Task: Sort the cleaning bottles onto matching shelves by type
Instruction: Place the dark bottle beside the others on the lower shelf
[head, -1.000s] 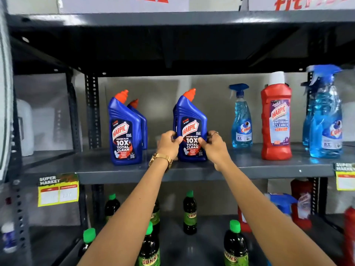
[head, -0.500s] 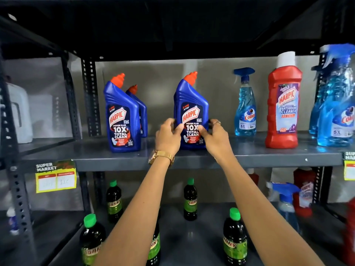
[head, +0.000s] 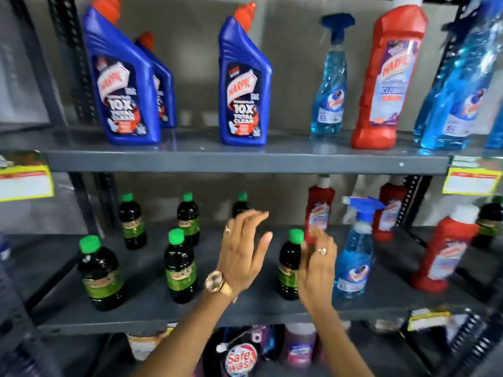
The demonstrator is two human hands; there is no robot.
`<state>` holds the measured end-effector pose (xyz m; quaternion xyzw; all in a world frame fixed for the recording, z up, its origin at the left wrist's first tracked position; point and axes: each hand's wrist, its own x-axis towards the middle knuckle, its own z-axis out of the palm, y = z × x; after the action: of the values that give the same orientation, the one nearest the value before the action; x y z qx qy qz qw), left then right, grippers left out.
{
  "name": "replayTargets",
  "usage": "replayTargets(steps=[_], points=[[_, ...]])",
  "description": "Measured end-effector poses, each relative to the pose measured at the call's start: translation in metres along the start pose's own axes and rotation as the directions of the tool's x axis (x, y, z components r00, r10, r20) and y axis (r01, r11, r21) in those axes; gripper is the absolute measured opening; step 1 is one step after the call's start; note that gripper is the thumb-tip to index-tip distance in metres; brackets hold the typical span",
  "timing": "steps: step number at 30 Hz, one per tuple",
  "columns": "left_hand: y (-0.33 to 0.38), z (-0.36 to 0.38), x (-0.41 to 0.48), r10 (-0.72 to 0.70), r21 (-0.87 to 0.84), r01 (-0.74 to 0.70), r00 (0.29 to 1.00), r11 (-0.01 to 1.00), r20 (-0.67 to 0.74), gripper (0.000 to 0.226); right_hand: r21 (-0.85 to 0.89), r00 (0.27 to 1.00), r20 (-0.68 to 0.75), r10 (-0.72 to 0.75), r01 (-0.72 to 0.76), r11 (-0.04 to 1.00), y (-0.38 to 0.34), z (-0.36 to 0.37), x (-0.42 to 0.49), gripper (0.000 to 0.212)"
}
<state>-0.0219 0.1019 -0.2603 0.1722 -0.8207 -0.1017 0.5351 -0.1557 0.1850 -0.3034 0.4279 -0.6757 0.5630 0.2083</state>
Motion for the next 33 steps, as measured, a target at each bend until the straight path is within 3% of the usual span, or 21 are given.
replayTargets(steps=[2, 4, 6, 8, 11, 13, 20, 28, 33], points=[[-0.014, 0.036, -0.034, -0.252, -0.107, 0.277, 0.947, 0.955, 0.199, 0.038, -0.017, 0.944, 0.168, 0.283, -0.284, 0.959, 0.042, 0.004, -0.027, 0.051], [-0.024, 0.066, -0.055, -0.466, -0.157, 0.546, 0.806, 0.823, 0.364, 0.044, 0.038, 0.845, 0.315, 0.432, -0.466, 0.884, 0.068, 0.012, -0.043, 0.056], [-0.027, 0.087, -0.066, -0.561, -0.189, 0.710, 0.668, 0.679, 0.489, 0.048, 0.129, 0.751, 0.417, 0.513, -0.607, 0.784, 0.076, 0.019, -0.047, 0.049], [-0.029, 0.100, -0.071, -0.585, -0.205, 0.778, 0.593, 0.594, 0.554, 0.055, 0.156, 0.708, 0.449, 0.545, -0.663, 0.733, 0.077, 0.024, -0.048, 0.041], [-0.037, 0.111, -0.082, -0.637, -0.245, 0.800, 0.588, 0.547, 0.499, 0.077, 0.153, 0.708, 0.474, 0.524, -0.652, 0.743, 0.070, 0.030, -0.051, 0.037], [-0.045, 0.108, -0.090, -0.679, -0.238, 0.796, 0.601, 0.556, 0.422, 0.080, 0.151, 0.708, 0.503, 0.496, -0.637, 0.756, 0.063, 0.039, -0.055, 0.035], [-0.069, 0.065, -0.099, -0.724, -0.249, 0.766, 0.642, 0.593, 0.253, 0.072, 0.179, 0.669, 0.605, 0.432, -0.642, 0.745, 0.023, 0.076, -0.069, 0.035], [-0.076, 0.055, -0.107, -0.742, -0.201, 0.775, 0.632, 0.599, 0.223, 0.071, 0.173, 0.662, 0.616, 0.427, -0.643, 0.746, 0.012, 0.084, -0.075, 0.039], [-0.074, 0.056, -0.108, -0.760, -0.207, 0.785, 0.618, 0.583, 0.203, 0.055, 0.188, 0.663, 0.624, 0.413, -0.640, 0.745, 0.011, 0.083, -0.077, 0.039]])
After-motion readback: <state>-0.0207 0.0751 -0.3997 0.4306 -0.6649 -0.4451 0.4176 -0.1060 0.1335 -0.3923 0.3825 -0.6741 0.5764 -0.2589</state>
